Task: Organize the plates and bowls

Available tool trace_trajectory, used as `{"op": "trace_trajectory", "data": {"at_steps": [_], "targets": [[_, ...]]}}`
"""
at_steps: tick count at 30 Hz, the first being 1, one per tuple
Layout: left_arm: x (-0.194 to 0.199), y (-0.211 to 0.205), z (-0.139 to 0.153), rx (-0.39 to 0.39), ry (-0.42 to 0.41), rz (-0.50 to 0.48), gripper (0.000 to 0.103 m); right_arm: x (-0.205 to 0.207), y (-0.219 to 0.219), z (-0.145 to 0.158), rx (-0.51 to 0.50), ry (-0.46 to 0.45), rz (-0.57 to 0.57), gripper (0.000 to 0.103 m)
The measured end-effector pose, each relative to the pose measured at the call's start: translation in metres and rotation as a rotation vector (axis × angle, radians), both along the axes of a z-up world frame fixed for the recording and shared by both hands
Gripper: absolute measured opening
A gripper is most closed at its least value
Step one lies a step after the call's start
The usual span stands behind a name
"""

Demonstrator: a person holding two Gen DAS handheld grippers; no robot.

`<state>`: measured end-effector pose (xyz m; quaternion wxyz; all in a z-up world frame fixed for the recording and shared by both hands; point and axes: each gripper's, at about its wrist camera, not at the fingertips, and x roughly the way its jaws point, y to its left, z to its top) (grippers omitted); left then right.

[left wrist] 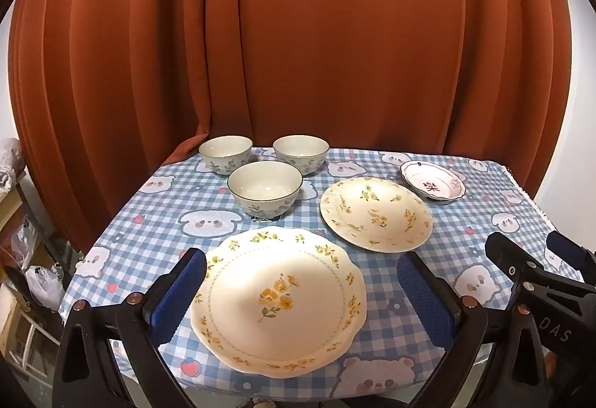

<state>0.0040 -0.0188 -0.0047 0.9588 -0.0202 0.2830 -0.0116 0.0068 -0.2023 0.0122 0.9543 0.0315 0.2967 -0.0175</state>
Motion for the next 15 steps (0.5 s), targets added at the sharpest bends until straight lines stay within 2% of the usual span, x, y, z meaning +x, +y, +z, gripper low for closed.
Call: {"op": "trace_trajectory", "data": {"at_steps": [15], "targets": [[0.0039, 0.0067, -0.0005, 0.016, -0.001, 0.012, 0.103, 0.0027, -0.0035, -0.0021, -0.005, -0.002, 0.001, 0.103]]}}
